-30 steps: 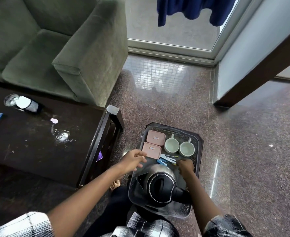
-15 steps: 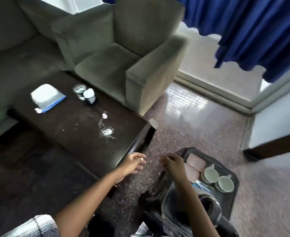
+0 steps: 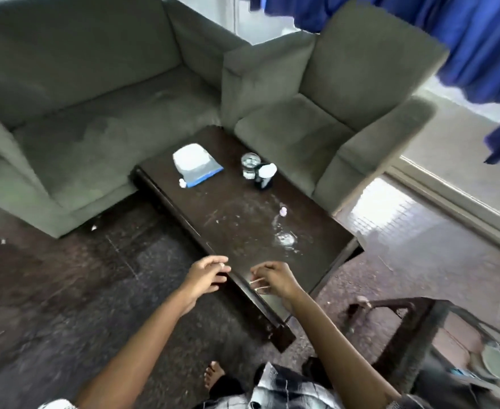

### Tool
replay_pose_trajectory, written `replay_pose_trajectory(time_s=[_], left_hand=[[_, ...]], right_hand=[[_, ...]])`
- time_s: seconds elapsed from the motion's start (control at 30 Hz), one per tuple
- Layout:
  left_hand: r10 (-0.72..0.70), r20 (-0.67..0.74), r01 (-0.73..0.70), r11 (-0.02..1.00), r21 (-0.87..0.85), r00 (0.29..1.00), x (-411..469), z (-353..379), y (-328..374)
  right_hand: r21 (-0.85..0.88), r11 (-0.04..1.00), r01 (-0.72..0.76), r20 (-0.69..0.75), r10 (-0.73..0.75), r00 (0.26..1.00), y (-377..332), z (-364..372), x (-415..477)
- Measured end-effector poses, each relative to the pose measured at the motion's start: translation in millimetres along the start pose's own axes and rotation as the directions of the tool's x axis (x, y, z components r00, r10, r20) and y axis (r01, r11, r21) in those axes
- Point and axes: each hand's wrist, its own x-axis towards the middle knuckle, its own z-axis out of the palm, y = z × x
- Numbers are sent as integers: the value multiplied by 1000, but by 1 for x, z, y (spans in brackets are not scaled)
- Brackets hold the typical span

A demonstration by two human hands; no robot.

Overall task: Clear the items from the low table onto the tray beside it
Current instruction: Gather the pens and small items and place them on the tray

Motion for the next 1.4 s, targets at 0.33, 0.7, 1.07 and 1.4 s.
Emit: replay_pose_trajectory(time_s=[0.33,0.7,1.07,1.4], left_hand=[[-15,-15,14,1000,-26,1000,56,-83,32],[-133,-74,132,991,-12,988,191,-182,104],[-230,-94,235,971,47,969,300,-260,152],[-321,57,304,930,207,945,387,-332,166]], right_hand=[[34,999,-15,-27,16,999,-55,64,84],[-7,992,-130,4,130,992,-146,141,247],[-132,977,-170,-146,150,978,-206,197,380],[152,899,-410,-210,435,876,-194,260,479]])
